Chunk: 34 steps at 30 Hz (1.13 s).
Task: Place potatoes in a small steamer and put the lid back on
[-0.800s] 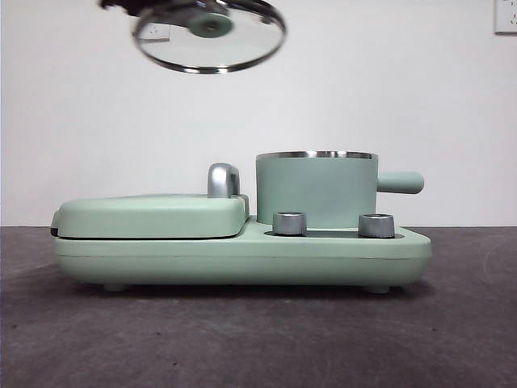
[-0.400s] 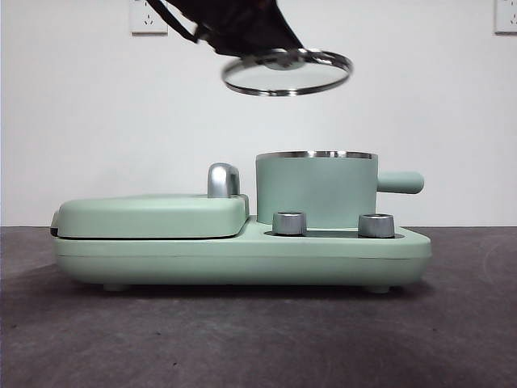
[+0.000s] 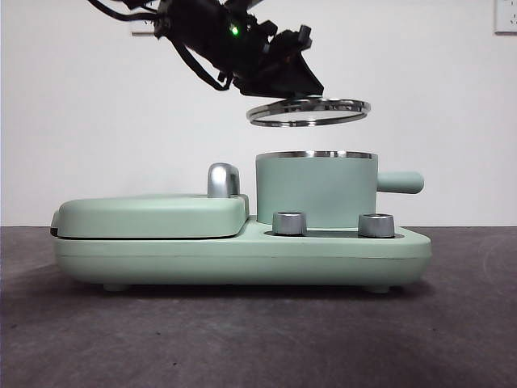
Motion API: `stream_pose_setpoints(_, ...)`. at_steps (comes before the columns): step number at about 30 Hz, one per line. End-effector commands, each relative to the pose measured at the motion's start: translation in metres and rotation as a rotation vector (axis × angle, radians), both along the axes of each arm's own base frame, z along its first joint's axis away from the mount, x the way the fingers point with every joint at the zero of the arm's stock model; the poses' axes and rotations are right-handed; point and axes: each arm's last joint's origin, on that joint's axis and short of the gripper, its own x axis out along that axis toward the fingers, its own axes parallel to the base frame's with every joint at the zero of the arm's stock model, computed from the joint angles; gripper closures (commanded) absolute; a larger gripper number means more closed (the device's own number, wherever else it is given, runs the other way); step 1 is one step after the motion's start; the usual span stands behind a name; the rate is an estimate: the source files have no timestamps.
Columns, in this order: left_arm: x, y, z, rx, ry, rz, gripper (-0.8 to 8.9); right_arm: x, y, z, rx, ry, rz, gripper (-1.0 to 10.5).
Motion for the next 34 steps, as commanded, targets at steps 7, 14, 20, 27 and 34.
stream_pose_setpoints(7,0.012,-0.012,-0.010,-0.024,-0.036,-0.005,8.00,0.000,0.001,0.002,0.010,-0.004,0.003,6.3)
stream_pose_setpoints(14,0.018,-0.017,-0.022,-0.022,-0.033,-0.005,8.00,0.000,0.001,0.002,0.005,-0.005,0.003,6.3)
stream_pose_setpoints(20,0.019,-0.017,-0.026,-0.017,-0.026,-0.005,8.00,0.000,0.001,0.002,0.003,-0.006,0.000,6.3)
stream_pose_setpoints(27,0.019,-0.017,-0.027,-0.013,-0.027,-0.005,8.00,0.000,0.001,0.002,0.003,-0.006,0.000,6.3)
stream_pose_setpoints(34,0.022,-0.019,-0.035,-0.003,-0.012,-0.006,8.00,0.000,0.001,0.002,0.003,-0.005,0.000,6.3)
